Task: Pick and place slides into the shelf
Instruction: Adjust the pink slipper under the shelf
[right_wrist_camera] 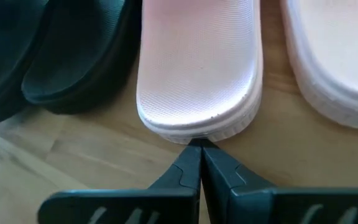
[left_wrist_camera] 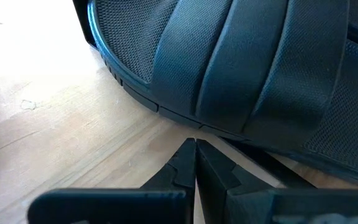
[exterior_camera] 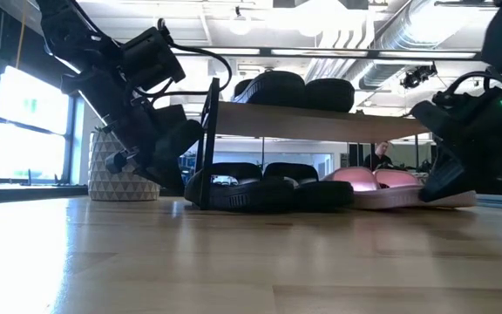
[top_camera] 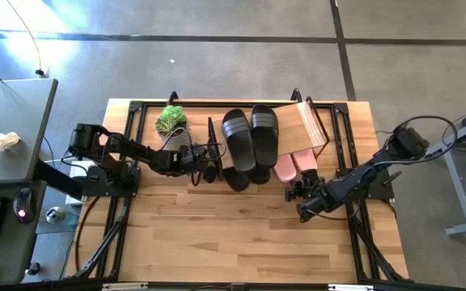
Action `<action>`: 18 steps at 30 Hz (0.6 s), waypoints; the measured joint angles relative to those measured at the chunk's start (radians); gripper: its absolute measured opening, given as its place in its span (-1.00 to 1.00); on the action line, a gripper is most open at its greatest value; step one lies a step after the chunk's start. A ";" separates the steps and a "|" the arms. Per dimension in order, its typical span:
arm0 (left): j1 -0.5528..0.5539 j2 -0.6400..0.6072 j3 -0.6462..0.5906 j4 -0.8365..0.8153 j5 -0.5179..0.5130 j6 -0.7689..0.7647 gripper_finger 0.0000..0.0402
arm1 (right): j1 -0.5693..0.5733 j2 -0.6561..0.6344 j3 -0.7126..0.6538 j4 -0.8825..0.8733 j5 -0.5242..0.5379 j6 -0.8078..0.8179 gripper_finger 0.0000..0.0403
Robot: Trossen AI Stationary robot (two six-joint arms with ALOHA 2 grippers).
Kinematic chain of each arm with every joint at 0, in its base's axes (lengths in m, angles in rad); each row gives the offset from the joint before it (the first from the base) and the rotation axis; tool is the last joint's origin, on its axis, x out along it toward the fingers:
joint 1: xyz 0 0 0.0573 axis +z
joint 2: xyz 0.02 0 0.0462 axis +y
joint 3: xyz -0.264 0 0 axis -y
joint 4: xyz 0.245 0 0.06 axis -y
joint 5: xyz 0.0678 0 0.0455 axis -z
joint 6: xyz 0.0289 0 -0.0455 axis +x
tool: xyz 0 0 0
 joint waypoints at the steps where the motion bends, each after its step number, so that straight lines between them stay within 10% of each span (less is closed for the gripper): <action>1: 0.000 0.000 0.000 0.000 0.000 0.000 -1.00 | -0.007 0.000 0.000 -0.001 0.000 0.000 -1.00; 18: 0.000 0.000 0.000 0.000 -0.018 0.000 -1.00 | -0.059 -0.002 0.001 0.046 -0.078 -0.086 -1.00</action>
